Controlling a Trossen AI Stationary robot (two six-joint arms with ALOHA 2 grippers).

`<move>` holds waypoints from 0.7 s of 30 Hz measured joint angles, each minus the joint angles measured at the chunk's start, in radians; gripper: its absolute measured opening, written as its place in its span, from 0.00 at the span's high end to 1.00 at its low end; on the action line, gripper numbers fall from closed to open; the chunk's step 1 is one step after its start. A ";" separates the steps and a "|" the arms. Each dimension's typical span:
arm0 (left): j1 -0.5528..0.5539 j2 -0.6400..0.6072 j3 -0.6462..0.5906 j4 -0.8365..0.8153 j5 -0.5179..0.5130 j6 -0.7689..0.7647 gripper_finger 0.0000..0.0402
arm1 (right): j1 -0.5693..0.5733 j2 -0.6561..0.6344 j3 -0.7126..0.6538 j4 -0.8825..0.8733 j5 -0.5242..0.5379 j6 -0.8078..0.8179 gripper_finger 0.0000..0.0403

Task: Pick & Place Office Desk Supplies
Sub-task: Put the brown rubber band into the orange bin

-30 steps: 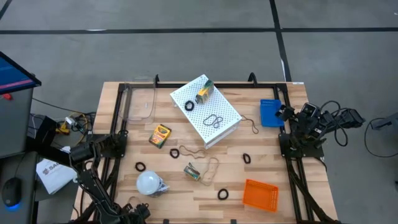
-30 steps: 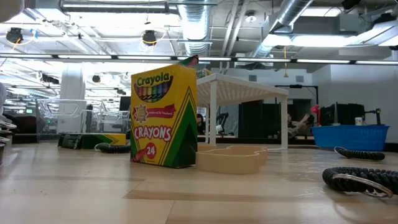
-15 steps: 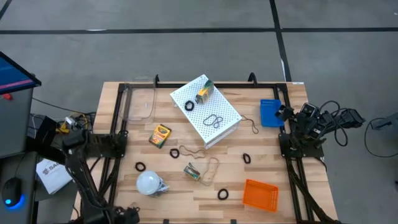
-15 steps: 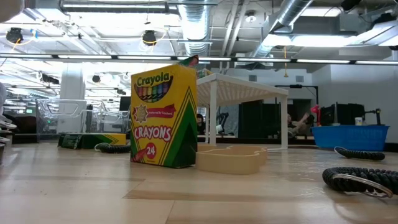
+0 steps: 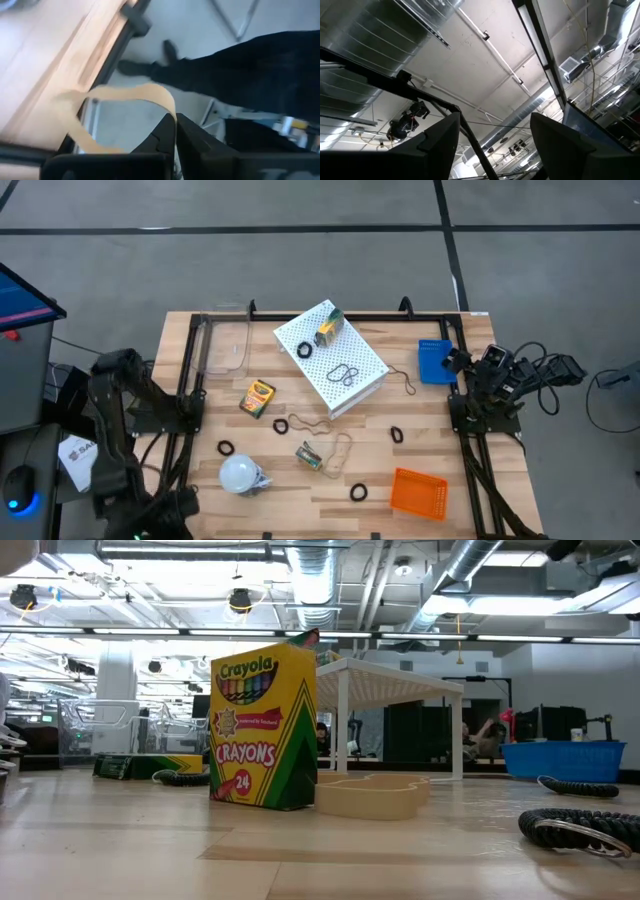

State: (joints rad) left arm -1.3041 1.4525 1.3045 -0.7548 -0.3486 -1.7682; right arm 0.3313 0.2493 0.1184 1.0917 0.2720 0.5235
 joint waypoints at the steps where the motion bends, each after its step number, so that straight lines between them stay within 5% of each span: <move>1: 0.000 -0.022 0.000 0.003 -0.026 0.024 1.00 | 0.000 0.000 0.000 -0.005 0.003 0.000 0.41; 11: 0.014 -0.219 0.000 0.011 -0.227 0.268 1.00 | 0.000 0.000 0.000 -0.045 0.026 0.000 0.41; 21: 0.097 -0.400 0.002 0.130 -0.392 0.747 1.00 | 0.000 0.016 0.000 -0.099 0.109 0.009 0.41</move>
State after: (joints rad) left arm -1.2075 1.0527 1.3060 -0.6251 -0.7410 -1.0210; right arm 0.3313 0.2657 0.1188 0.9924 0.3809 0.5328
